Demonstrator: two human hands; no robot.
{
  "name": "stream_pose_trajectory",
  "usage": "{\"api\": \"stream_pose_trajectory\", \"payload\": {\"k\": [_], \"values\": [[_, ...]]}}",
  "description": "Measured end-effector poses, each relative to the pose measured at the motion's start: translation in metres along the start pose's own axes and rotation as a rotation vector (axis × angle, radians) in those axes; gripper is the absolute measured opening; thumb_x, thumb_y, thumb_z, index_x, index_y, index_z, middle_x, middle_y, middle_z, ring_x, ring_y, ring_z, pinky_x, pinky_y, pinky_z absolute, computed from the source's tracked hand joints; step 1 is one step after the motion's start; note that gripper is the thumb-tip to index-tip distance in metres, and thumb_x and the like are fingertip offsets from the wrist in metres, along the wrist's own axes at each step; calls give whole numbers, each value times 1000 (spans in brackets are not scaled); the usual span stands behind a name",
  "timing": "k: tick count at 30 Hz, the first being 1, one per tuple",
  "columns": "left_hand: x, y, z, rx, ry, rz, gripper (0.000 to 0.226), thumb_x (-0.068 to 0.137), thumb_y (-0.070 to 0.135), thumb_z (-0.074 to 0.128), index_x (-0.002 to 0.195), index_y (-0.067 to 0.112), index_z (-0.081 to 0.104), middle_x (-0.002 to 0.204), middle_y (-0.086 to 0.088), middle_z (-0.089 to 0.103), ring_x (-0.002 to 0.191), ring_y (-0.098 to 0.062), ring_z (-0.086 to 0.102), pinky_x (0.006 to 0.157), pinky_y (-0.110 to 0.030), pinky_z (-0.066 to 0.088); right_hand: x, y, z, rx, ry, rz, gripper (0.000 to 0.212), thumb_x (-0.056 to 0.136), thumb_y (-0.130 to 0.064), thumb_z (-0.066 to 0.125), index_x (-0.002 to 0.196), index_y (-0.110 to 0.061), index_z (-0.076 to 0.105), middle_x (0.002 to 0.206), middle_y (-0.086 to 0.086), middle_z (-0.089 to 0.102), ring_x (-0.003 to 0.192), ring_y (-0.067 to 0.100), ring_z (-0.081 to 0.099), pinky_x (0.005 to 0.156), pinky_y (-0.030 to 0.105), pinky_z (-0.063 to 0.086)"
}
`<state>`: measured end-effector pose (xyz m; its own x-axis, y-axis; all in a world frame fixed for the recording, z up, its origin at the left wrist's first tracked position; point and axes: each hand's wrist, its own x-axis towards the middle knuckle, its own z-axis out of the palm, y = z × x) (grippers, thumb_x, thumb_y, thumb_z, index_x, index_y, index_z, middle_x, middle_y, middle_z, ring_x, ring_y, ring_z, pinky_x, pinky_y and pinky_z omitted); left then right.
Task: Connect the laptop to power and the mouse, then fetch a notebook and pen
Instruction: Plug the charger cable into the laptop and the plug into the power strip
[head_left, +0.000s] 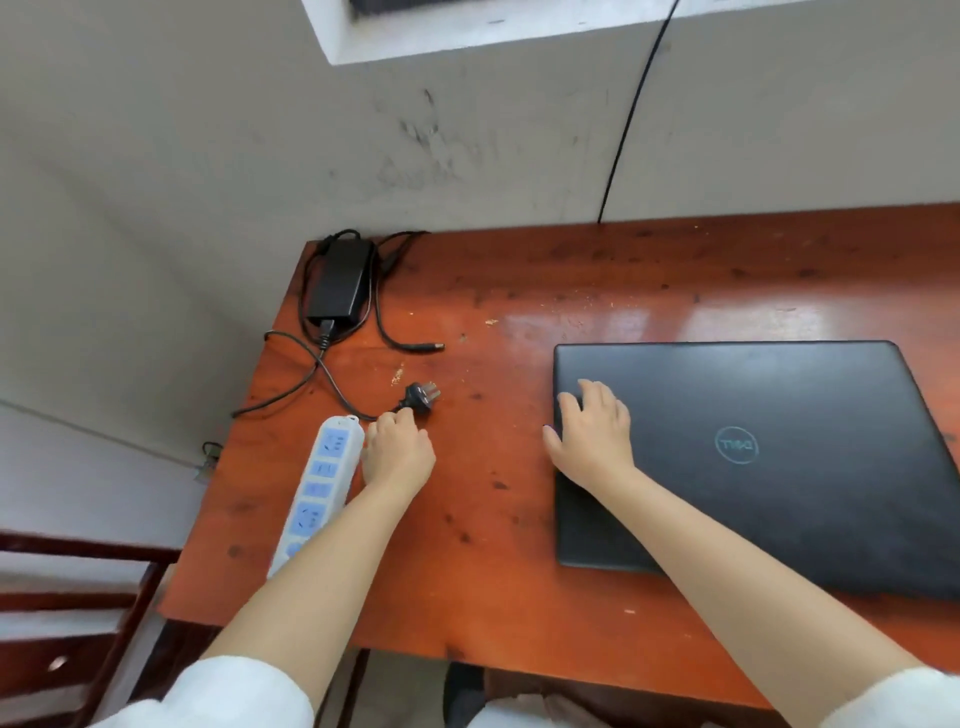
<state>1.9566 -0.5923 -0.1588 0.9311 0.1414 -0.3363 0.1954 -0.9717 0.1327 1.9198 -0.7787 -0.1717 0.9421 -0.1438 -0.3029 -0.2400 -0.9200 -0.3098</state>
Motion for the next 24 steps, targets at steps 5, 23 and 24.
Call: {"api": "stream_pose_trajectory", "payload": {"k": [5, 23, 24], "values": [[75, -34, -28, 97, 18, 192, 40, 97, 7, 40, 137, 6, 43, 138, -14, 48, 129, -31, 40, 106, -39, 37, 48, -31, 8, -2, 78, 103, 46, 98, -27, 36, 140, -9, 32, 154, 11, 24, 144, 27, 16, 117, 48, 15], [162, 2, -31, 407, -99, 1086, 13, 75, 6, 78, 77, 2, 65, 70, -14, 65, 59, -33, 64, 52, -35, 50, 68, -4, 23, 35, 363, 398, 65, 79, -31, 22, 122, 3, 56, 140, 27, 46, 134, 41, 39, 111, 55, 27], [154, 14, -32, 359, -102, 1127, 8, 90, 10, 62, 91, 2, 63, 86, -15, 66, 75, -35, 64, 66, -38, 49, 67, -5, 22, 41, 368, 451, 61, 80, -28, 26, 123, 3, 55, 143, 26, 42, 136, 40, 34, 112, 55, 24]]}}
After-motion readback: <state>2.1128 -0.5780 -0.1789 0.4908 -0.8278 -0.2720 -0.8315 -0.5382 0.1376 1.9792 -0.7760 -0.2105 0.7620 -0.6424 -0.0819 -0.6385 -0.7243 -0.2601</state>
